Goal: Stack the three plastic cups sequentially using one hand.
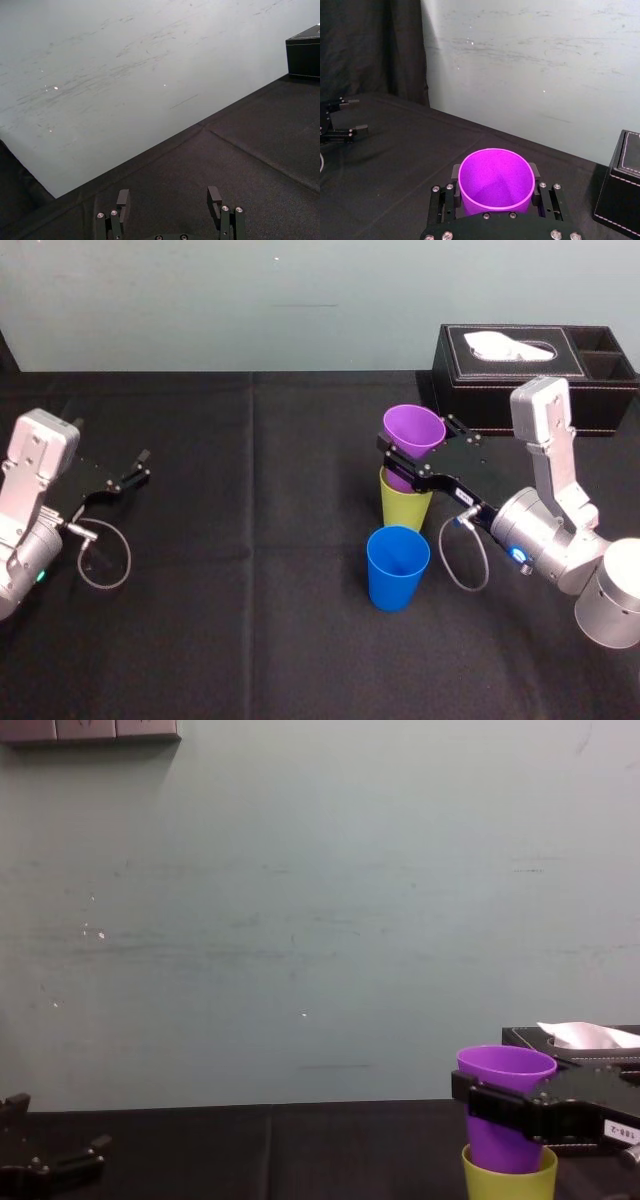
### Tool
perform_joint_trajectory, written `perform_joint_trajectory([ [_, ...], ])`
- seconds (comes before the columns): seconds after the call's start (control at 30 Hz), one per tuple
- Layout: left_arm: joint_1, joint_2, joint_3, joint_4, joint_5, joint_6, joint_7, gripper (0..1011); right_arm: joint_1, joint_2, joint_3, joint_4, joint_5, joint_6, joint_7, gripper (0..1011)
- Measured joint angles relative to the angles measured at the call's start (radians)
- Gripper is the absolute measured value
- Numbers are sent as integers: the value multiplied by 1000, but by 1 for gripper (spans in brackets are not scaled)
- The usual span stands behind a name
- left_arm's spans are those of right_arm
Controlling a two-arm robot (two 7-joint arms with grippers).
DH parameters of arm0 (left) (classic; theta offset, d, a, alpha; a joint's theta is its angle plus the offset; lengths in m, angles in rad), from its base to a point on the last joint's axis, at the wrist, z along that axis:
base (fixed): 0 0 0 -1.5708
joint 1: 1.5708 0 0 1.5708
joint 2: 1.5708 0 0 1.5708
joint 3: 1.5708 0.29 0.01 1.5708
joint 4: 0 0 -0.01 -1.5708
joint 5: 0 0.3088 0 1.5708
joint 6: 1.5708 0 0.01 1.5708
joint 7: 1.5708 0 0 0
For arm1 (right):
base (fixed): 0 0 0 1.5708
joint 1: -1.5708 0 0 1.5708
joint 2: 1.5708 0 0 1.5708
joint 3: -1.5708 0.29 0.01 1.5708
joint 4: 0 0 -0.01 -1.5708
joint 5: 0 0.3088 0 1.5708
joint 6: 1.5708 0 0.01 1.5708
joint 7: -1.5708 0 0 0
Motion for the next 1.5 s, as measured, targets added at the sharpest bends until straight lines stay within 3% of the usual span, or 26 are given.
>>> perform_joint_trajectory([
  [1.07, 0, 0, 0, 0, 0, 0, 0, 1011, -20, 5, -7, 8, -7, 13, -6, 749],
  [1.4, 0, 0, 0, 0, 0, 0, 0, 1011, -20, 5, -6, 8, -6, 13, -6, 1003],
  [1.5, 0, 0, 0, 0, 0, 0, 0, 1011, -20, 5, -6, 7, -6, 13, -6, 1000],
])
